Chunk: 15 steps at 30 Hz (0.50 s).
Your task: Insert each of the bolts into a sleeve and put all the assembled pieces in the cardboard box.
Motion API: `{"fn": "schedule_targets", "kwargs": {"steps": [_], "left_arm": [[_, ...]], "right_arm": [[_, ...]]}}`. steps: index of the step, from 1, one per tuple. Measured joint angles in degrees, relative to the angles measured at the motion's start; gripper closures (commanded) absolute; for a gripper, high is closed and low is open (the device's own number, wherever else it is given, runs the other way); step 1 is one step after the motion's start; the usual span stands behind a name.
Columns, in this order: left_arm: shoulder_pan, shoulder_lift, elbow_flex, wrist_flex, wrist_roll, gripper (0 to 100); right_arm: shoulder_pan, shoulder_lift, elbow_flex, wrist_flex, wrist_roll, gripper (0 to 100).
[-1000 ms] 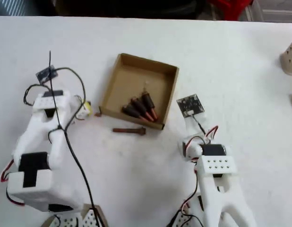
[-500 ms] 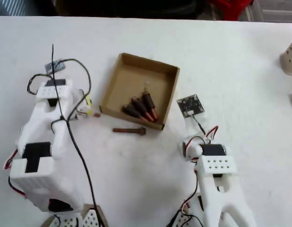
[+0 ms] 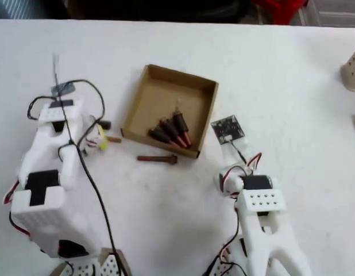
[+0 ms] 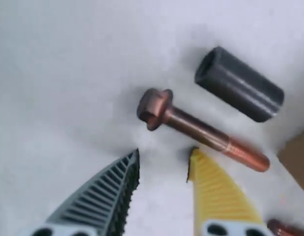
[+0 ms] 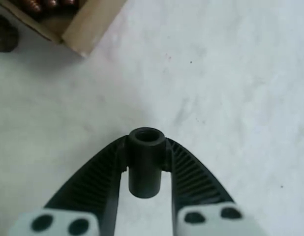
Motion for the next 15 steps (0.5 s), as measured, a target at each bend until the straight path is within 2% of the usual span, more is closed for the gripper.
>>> {"fn": "schedule_targets", "kwargs": {"steps": [6, 10, 15], "left_arm": [[-0.18, -1.32, 0.53, -0.18, 2.11, 75], [1.85, -7.21, 5.19, -2.37, 2.81, 75], [2.37, -15.38, 8.44, -3.6, 8.44, 75]], "right_arm": [[0.09, 0.0, 0.0, 0.0, 0.0, 98.1], [0.09, 0.0, 0.0, 0.0, 0.26, 98.1], [0.09, 0.0, 0.0, 0.0, 1.85, 98.1]]}}
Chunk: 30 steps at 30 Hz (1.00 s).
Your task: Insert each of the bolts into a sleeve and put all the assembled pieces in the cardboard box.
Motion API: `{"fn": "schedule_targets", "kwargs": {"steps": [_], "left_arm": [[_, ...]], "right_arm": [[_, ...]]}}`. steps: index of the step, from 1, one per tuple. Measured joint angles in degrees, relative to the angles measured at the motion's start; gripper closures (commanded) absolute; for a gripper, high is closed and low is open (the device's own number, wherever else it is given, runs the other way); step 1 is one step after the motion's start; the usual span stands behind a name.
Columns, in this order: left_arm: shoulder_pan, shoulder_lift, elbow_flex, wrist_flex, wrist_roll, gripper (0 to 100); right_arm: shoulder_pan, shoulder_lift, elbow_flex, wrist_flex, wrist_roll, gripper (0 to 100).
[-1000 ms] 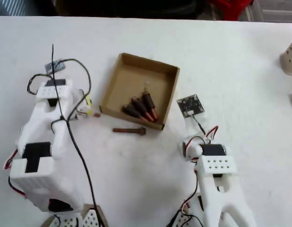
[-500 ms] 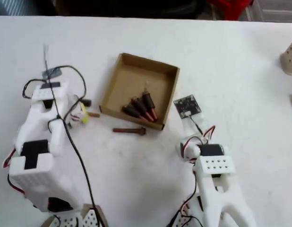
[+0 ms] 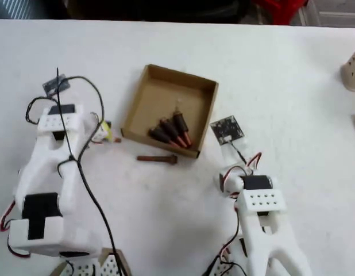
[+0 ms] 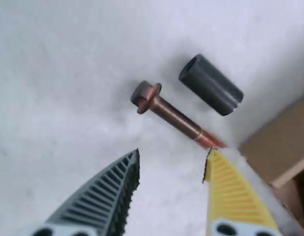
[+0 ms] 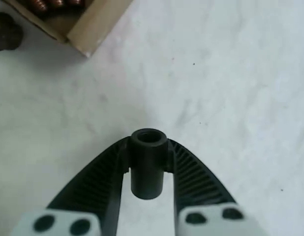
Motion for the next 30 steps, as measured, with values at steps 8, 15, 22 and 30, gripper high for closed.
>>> {"fn": "schedule_targets", "kwargs": {"steps": [8, 15, 22, 30], "left_arm": [[0.0, -0.97, 0.44, 0.0, 3.87, 75], [0.0, 8.44, -3.6, -0.7, 5.19, 75], [0.0, 12.92, -8.88, -0.7, 5.27, 75], [0.0, 13.45, -8.7, -0.62, 5.27, 76]], "right_arm": [[-0.09, 0.0, 0.0, 0.53, 0.44, 98.1], [-0.09, 0.0, 0.0, 0.7, 0.53, 98.1], [-0.09, 0.0, 0.0, 0.7, 0.53, 98.1], [-0.09, 0.0, 0.0, 0.7, 0.53, 98.1]]}}
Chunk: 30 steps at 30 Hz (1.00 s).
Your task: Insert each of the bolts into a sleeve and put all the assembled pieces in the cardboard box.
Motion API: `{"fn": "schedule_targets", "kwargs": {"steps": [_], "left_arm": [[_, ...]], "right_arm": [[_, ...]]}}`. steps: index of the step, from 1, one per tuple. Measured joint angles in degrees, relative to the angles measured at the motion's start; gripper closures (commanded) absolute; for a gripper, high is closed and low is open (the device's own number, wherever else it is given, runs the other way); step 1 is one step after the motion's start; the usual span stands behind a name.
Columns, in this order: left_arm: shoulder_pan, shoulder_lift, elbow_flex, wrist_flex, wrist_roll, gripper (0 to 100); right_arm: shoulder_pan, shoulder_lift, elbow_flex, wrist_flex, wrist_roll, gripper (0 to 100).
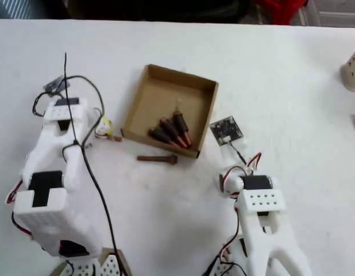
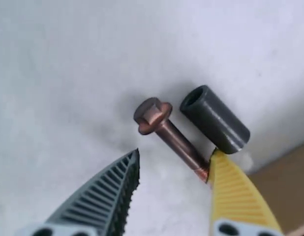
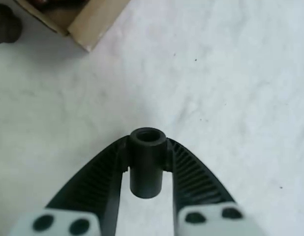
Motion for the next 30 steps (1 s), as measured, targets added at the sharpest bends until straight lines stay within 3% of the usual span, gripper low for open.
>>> {"fn": "schedule_targets", "kwargs": {"steps": [6, 12, 30], "left_arm": [[-3.52, 0.0, 0.44, 1.32, 0.0, 77], [-4.22, 1.41, 0.18, 1.05, -3.52, 94], [1.76, 2.73, -1.67, 2.64, -24.7, 93]], "right_arm": [[0.0, 0.0, 0.0, 0.0, 0.0, 98.1], [0.0, 0.0, 0.0, 0.0, 0.0, 98.1], [0.0, 0.0, 0.0, 0.0, 0.0, 98.1]]}}
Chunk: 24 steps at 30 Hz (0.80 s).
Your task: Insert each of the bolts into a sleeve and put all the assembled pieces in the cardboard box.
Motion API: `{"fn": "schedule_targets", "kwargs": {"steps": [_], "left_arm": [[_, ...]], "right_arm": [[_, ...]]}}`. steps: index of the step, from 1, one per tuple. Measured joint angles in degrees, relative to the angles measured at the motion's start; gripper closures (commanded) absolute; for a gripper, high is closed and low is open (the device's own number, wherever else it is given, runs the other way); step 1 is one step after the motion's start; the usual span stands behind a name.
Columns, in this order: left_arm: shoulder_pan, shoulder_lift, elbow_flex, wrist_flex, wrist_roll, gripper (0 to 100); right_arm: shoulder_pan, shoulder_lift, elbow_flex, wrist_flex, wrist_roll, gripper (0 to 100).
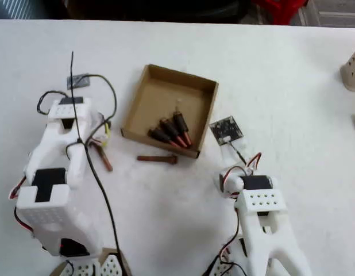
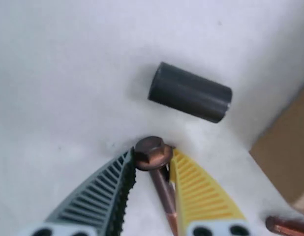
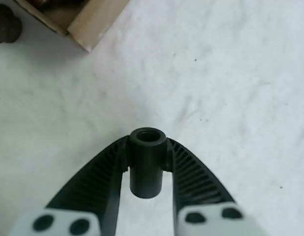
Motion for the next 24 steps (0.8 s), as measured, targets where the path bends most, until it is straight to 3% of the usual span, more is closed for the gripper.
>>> {"fn": "schedule_targets", "kwargs": {"steps": [8, 18, 24], "left_arm": [[1.23, -0.62, 0.26, -0.97, -3.16, 79], [2.2, -4.75, 1.32, -0.53, -1.32, 81], [3.69, -13.36, 11.6, -2.2, -0.79, 81]], "right_arm": [[0.0, 0.0, 0.0, 0.0, 0.0, 98.1], [0.0, 0.0, 0.0, 0.0, 0.0, 98.1], [0.0, 0.0, 0.0, 0.0, 0.0, 98.1]]}}
